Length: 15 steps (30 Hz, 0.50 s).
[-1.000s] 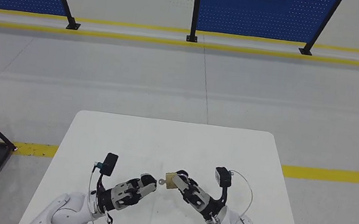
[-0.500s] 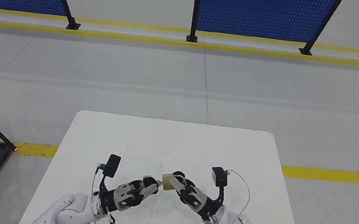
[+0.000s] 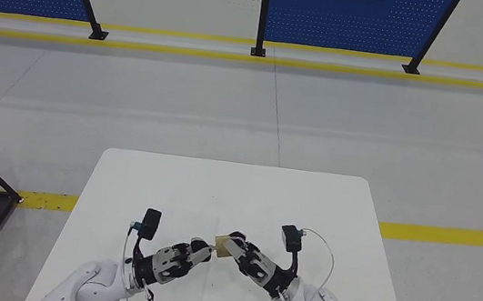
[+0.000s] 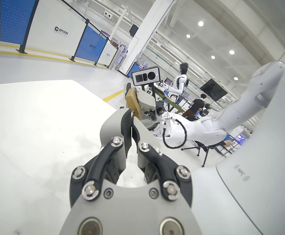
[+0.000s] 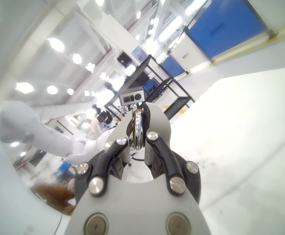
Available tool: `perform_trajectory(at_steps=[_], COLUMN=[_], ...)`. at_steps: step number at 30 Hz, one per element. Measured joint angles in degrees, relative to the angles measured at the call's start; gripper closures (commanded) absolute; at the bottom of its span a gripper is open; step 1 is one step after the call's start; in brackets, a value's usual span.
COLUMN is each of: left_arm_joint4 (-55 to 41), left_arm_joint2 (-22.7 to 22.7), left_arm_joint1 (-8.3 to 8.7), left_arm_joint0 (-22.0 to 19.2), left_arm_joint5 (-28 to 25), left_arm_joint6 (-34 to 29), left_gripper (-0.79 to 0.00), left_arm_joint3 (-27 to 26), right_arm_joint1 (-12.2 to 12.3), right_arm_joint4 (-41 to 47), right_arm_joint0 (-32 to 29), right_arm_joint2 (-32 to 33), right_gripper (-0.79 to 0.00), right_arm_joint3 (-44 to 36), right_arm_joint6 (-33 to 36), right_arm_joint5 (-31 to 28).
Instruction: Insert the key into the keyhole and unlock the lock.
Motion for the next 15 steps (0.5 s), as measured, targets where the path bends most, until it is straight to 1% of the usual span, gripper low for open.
perform_trajectory(at_steps=[10, 15], left_arm_joint4=[8.37, 14.59], left_arm_joint2=[-0.57, -1.19], left_arm_joint1=[-0.66, -0.97], left_arm_joint0=[1.17, 2.28], left_arm_joint5=[2.81, 5.94], left_arm_joint6=[6.61, 10.85], left_gripper=[0.000, 0.000], left_arm_joint3=[-1.38, -3.00], right_arm_joint1=[0.15, 0.26], right_arm_joint4=[-2.63, -3.11], right_arm_joint0=[-0.51, -0.68], right_arm_joint2=[-0.38, -0.56], right_gripper=[0.000, 0.000], right_arm_joint3=[-0.91, -1.14], right_arm_joint6=[-2.07, -2.68], right_arm_joint5=[1.91, 2.35])
